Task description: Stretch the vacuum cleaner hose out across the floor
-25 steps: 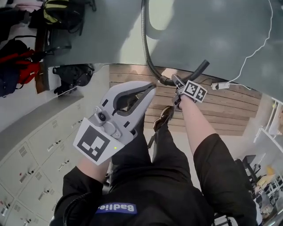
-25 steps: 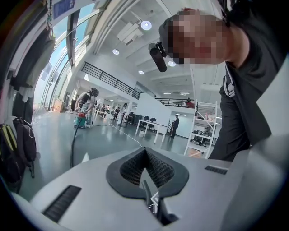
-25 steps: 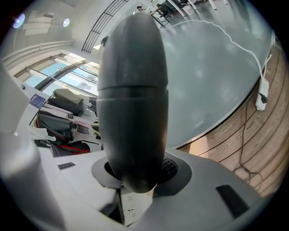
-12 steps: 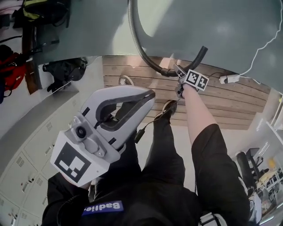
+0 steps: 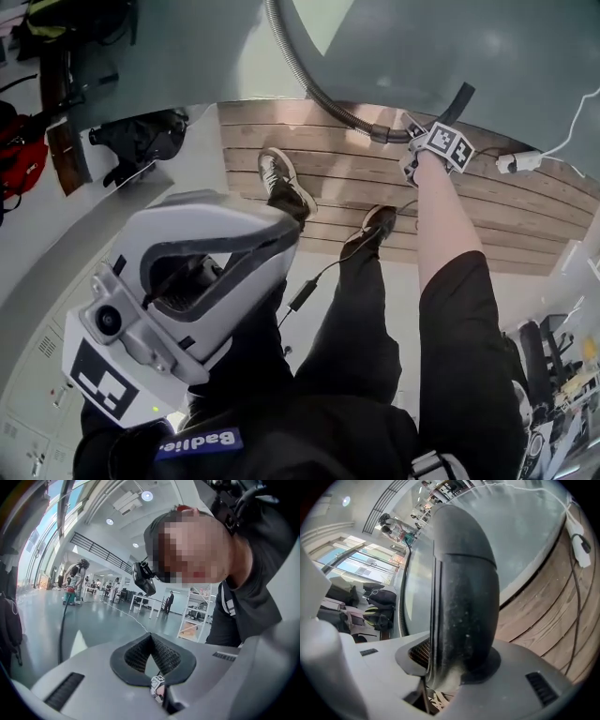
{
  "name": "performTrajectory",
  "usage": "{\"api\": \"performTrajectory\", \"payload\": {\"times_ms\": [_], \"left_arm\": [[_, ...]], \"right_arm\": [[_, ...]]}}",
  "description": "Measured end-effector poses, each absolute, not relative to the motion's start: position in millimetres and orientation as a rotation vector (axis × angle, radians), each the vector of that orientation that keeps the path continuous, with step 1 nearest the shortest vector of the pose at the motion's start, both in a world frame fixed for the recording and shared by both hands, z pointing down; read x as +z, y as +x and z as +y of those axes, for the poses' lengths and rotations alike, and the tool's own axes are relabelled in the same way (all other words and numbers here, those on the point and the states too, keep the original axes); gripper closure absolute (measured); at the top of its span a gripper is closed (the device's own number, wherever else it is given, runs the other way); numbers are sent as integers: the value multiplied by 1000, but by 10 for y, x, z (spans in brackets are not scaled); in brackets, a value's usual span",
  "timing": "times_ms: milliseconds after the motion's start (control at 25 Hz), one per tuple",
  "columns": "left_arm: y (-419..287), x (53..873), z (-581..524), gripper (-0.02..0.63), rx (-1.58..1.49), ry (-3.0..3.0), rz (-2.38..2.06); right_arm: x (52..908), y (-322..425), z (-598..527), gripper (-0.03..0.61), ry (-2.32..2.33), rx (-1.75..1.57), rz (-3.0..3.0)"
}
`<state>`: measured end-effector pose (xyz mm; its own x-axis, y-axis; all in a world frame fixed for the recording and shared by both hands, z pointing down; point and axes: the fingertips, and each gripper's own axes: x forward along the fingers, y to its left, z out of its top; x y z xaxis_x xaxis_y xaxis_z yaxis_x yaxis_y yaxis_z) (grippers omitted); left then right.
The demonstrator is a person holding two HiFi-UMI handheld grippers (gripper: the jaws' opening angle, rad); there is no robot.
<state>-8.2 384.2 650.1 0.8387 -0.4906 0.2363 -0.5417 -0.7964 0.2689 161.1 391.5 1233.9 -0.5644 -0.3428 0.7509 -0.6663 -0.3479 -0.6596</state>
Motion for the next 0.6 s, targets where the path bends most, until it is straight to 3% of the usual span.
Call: {"api": "performTrajectory", "payload": {"times_ms": [240, 400, 600], "left_arm": [[-77, 6772, 3903, 615, 268, 2704, -715], [-44, 6825, 3934, 615, 262, 2664, -709], [54, 6406, 3951, 615, 203, 2666, -707]], "right_arm": [[12640, 1665, 3953, 425, 1326, 2033, -1607], [12634, 1737, 4013, 310, 1331, 1976, -1565], [12064, 1939, 4248, 282, 1343, 1931, -1577]]}}
